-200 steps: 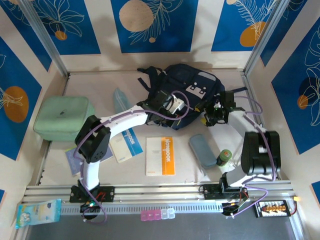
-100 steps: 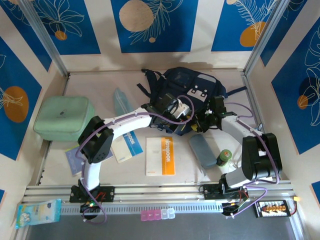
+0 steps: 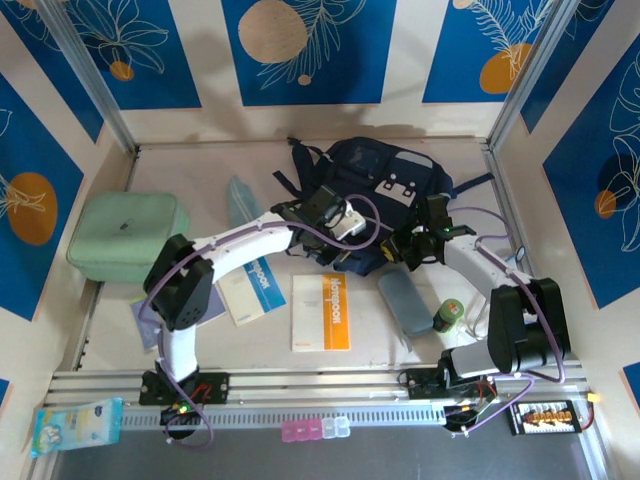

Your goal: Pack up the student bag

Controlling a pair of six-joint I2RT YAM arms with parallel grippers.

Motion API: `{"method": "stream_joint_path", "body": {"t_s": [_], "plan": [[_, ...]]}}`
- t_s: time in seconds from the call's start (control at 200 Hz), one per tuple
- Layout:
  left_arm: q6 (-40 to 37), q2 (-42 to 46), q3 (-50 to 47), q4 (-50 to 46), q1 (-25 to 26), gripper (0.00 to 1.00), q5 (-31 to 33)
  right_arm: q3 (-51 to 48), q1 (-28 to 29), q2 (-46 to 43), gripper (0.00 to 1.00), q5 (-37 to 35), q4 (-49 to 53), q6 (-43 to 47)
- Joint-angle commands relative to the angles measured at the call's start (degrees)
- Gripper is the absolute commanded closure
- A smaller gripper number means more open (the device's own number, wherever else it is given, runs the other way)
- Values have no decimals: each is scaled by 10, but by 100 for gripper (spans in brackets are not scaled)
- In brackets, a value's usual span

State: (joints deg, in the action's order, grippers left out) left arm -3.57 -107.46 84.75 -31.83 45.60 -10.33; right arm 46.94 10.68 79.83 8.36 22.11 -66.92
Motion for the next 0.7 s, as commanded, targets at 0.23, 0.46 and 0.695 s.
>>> {"method": "stream_joint_path", "body": {"t_s": [0.23, 0.46, 0.695], "plan": [[36, 125, -122, -14, -8, 100, -59, 75, 67, 65, 94, 85, 1, 126], [79, 188, -193, 16, -3, 100, -61, 144, 98, 123, 94, 107, 19, 205], [89, 151, -158, 17, -3, 100, 9, 136, 28, 125, 94, 23, 75, 266]]}}
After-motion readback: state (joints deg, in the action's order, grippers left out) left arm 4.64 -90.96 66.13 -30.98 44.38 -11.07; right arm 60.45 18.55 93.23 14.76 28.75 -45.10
